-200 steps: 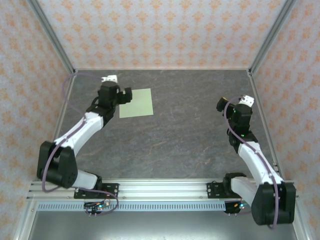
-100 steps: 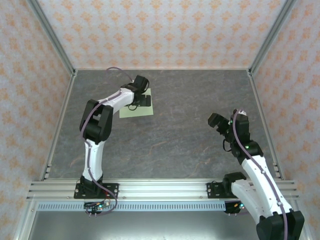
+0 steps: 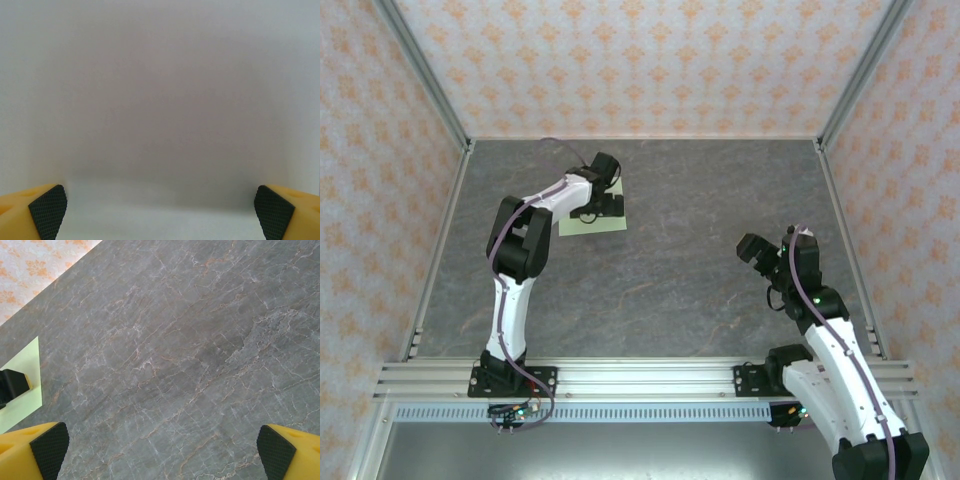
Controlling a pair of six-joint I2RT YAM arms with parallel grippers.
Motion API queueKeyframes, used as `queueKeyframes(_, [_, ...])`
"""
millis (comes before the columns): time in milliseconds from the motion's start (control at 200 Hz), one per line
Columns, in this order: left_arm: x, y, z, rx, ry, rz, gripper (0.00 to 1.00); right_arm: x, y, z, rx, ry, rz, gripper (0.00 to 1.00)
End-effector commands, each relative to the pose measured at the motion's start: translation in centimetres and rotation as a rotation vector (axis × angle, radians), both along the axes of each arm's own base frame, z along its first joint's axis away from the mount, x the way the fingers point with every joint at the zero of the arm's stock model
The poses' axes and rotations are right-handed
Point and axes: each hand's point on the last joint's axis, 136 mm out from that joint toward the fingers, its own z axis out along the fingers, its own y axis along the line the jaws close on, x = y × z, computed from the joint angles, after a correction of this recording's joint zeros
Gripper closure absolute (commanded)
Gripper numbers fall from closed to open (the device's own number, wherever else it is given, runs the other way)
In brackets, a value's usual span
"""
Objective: Fold a paper plane with a square sheet of paper (fold left side to right side)
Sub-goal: Move the square sheet of paper to the center of the table.
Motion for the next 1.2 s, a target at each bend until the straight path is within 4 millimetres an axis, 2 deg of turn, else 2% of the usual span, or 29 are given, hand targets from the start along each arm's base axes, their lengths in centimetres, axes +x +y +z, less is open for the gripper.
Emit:
queueKeyframes(0, [-2.9, 0.1, -3.3, -0.014, 0.127, 0.009, 0.00, -0.5, -0.2, -0.1, -0.011, 0.017, -0.007, 0.00])
queueKeyframes(225, [-5.7, 0.5, -4.3, 0.014, 0.178, 0.014, 0.00, -0.7, -0.3, 0.2, -0.012, 0.015, -0.013, 0.00])
queueKeyframes(430, [-8.6, -0.1, -4.3, 0.040, 0.199, -0.017, 0.00, -0.7, -0.4, 0.2, -0.011, 0.018, -0.020, 0.00])
queueKeyframes(525, [-10.3, -1.2, -4.6, -0.010, 0.209, -0.017, 0.00, -0.9, -0.4, 0.4, -0.010, 0.017, -0.021, 0.00])
queueKeyframes(731, [-15.1, -4.1, -5.0, -0.002, 0.232, -0.083, 0.00, -1.4, -0.7, 0.5, -0.011, 0.011, -0.031, 0.00])
queueKeyframes(971, [-20.5, -7.2, -6.0, 0.006, 0.236, -0.080, 0.00, -1.9, -0.8, 0.3, -0.010, 0.023, -0.035, 0.00])
queueKeyframes(1086, [-22.3, -9.1, -5.7, 0.027, 0.221, -0.112, 0.00, -2.1, -0.8, 0.1, -0.010, 0.034, -0.035, 0.00])
queueKeyframes(1191, [-22.7, -10.6, -5.3, 0.013, 0.213, -0.128, 0.00, -2.2, -0.8, -0.2, -0.010, 0.038, -0.037, 0.00])
